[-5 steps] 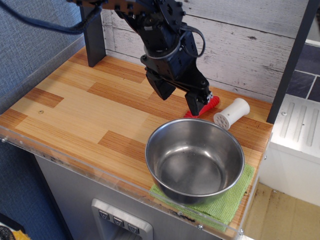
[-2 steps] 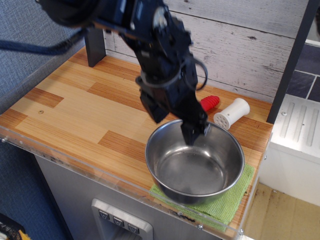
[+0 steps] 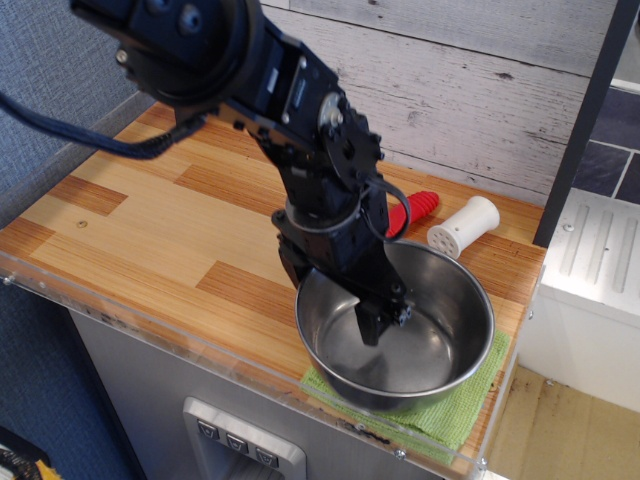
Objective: Move the bowl to the back left corner of the counter.
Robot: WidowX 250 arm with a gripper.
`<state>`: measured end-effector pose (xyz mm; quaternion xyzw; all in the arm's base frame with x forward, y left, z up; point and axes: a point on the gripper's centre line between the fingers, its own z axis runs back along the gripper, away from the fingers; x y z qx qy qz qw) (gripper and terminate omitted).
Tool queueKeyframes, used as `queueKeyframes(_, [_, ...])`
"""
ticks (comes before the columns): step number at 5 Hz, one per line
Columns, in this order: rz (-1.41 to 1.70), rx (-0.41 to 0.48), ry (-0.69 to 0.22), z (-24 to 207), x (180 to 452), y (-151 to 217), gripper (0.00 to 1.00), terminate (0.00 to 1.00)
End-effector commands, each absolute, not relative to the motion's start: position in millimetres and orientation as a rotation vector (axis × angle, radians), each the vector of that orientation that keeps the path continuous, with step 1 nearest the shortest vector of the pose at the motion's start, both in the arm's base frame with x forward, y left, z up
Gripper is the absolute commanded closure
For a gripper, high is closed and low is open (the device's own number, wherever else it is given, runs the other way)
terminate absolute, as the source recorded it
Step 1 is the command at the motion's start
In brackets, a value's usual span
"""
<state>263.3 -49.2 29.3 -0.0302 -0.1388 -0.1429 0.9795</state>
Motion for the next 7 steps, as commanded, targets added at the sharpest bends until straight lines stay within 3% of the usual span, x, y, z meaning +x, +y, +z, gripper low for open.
queueKeyframes(1, [-0.241, -0.055, -0.294, 27.0, 268.0, -39.5, 0.0, 0.0])
queueKeyframes(2, [-0.237, -0.048, -0.304, 24.4, 267.5, -39.4, 1.0, 0.0])
queueKeyframes(7, [-0.232, -0.066, -0.363, 40.2, 274.5, -36.7, 1.0, 0.0])
